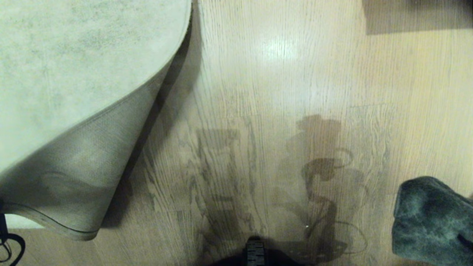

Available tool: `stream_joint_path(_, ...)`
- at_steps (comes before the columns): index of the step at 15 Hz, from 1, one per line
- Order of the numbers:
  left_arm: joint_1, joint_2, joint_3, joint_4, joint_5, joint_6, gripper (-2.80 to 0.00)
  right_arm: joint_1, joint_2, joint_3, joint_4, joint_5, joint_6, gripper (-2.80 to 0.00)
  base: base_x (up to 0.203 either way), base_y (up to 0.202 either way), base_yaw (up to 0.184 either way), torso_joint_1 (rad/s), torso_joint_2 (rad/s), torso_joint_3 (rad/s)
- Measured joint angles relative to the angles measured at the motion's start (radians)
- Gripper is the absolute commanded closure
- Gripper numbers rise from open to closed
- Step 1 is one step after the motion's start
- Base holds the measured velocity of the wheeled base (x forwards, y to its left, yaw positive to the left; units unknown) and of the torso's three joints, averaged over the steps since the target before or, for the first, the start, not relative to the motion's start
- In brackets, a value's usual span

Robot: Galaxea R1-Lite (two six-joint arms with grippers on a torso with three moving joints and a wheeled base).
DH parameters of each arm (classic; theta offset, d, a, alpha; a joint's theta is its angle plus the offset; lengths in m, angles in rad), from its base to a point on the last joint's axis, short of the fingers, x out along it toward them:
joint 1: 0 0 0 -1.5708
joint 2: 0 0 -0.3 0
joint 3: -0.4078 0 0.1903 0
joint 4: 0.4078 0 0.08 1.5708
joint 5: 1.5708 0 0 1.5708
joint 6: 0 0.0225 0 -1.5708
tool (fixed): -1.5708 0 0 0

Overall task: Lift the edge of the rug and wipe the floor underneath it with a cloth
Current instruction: Wipe the floor under the carpet with a rag

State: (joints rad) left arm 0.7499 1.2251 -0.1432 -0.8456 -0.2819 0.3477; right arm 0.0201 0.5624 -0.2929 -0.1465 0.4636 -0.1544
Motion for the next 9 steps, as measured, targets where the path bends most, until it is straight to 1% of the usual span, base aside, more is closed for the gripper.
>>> stream_joint_path(1,-0.005,0.0,0.001,0.0,0.002,0.0,0.0,0.023,0.101,-0.038,-0.042,0.042,-0.025,0.0,0.0,0.0,0.0,0.0,0.0,0.0)
stream_joint_path(2,-0.008,0.0,0.004,0.0,0.002,0.0,0.0,0.068,0.199,-0.076,-0.09,0.062,-0.046,0.0,0.0,0.0,0.0,0.0,0.0,0.0)
stream_joint_path(3,-0.01,0.0,0.007,0.0,0.004,0.0,0.0,0.136,0.283,-0.109,-0.138,0.054,-0.059,0.0,0.0,0.0,0.0,0.0,0.0,0.0)
stream_joint_path(4,-0.011,-0.002,0.012,0.0,0.004,0.0,0.0,0.233,0.36,-0.143,-0.187,0.027,-0.068,0.0,0.0,0.0,0.0,0.0,0.0,0.0)
stream_joint_path(6,-0.014,-0.008,0.018,0.001,0.004,0.0,0.0,0.448,0.522,-0.207,-0.283,-0.066,-0.077,0.0,0.0,0.0,0.0,0.0,0.0,0.0)
stream_joint_path(7,-0.016,-0.01,0.019,0.001,0.006,0.0,0.0,0.557,0.617,-0.242,-0.343,-0.128,-0.078,0.0,0.0,0.0,0.0,0.0,0.0,0.0)
stream_joint_path(9,-0.017,-0.013,0.02,0.001,0.007,0.0,0.0,0.738,0.806,-0.31,-0.473,-0.252,-0.079,0.0,0.0,0.0,0.0,0.0,0.0,0.0)
